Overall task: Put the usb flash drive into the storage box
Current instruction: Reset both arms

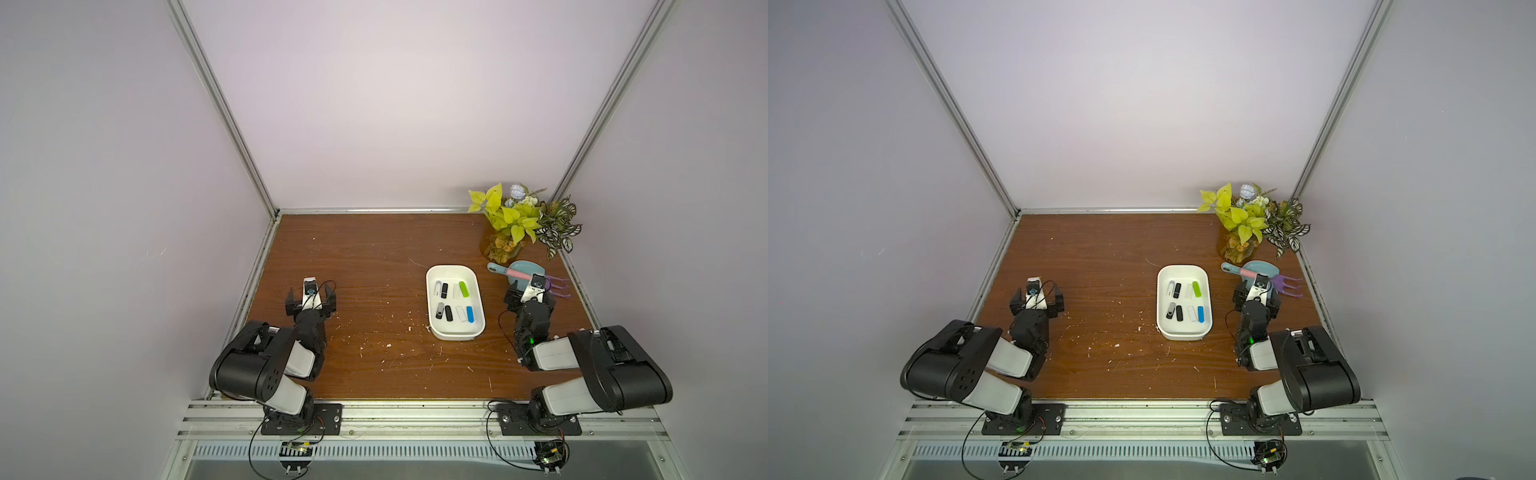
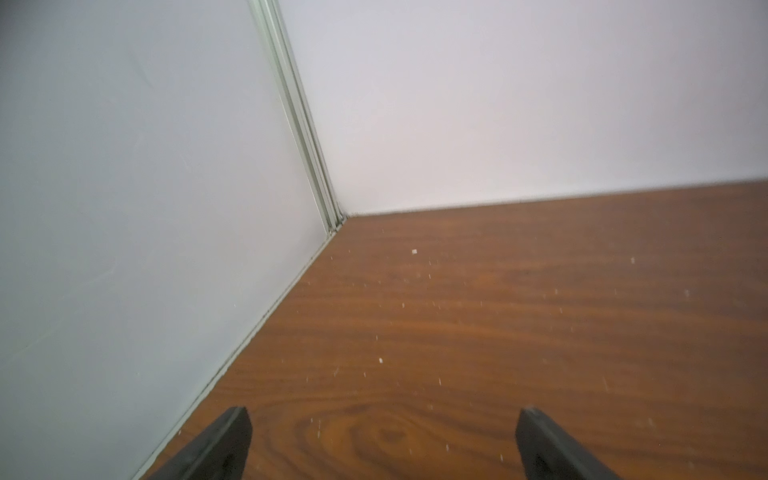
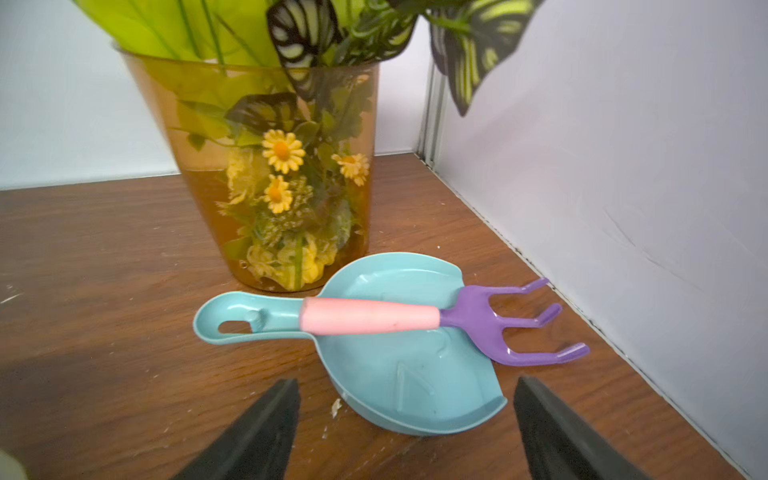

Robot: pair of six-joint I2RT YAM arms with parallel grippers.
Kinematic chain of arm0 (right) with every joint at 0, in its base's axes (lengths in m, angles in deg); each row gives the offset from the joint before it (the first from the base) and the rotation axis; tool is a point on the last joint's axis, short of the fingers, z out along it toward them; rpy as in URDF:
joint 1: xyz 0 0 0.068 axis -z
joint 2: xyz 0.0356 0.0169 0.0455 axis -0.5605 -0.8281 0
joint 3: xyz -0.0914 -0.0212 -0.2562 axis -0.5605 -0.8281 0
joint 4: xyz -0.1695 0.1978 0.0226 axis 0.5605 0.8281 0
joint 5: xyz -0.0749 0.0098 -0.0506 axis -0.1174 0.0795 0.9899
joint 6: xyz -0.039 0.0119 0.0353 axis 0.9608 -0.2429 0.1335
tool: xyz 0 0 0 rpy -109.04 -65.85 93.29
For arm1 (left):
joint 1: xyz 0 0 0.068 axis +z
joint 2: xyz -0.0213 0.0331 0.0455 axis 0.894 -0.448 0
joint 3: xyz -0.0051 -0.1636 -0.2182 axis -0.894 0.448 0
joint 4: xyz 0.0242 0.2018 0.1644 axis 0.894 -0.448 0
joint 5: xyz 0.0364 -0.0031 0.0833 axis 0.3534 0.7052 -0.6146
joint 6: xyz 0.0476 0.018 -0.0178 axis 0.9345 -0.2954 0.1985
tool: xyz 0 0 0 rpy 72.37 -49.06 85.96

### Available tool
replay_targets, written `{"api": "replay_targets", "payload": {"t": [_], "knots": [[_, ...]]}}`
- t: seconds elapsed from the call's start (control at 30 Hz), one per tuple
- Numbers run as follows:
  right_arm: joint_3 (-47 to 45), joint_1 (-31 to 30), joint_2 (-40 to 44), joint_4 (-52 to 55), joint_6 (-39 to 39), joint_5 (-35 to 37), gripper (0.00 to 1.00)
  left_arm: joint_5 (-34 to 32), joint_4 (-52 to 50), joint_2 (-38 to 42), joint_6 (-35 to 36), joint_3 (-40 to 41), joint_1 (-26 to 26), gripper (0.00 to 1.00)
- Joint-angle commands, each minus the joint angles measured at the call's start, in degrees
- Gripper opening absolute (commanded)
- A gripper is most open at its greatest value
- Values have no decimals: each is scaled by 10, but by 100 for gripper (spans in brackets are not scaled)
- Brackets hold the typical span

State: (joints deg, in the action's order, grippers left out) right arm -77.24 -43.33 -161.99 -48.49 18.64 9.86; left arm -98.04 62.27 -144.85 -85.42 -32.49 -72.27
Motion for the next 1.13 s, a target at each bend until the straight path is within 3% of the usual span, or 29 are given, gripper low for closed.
{"api": "replay_targets", "payload": {"t": [0.0,0.03,0.07,0.13,0.2,0.37,1.1], "knots": [[-6,1,-30,-116,36,-66,98,64,-13,9,-20,-23,20,98],[16,13,1,-22,17,-82,97,71,-80,22,-26,-44,24,98],[33,32,-12,0,7,-105,97,79,-76,6,-30,-55,33,99],[29,37,-31,-49,4,-103,100,70,-56,-5,-36,-56,39,99],[40,38,-12,8,2,-105,99,50,-63,-6,-43,-61,39,99],[28,38,-29,-48,4,-104,100,49,-63,-6,-43,-59,39,99],[30,37,-26,-36,6,-105,100,49,-63,-6,-43,-60,39,99]]}}
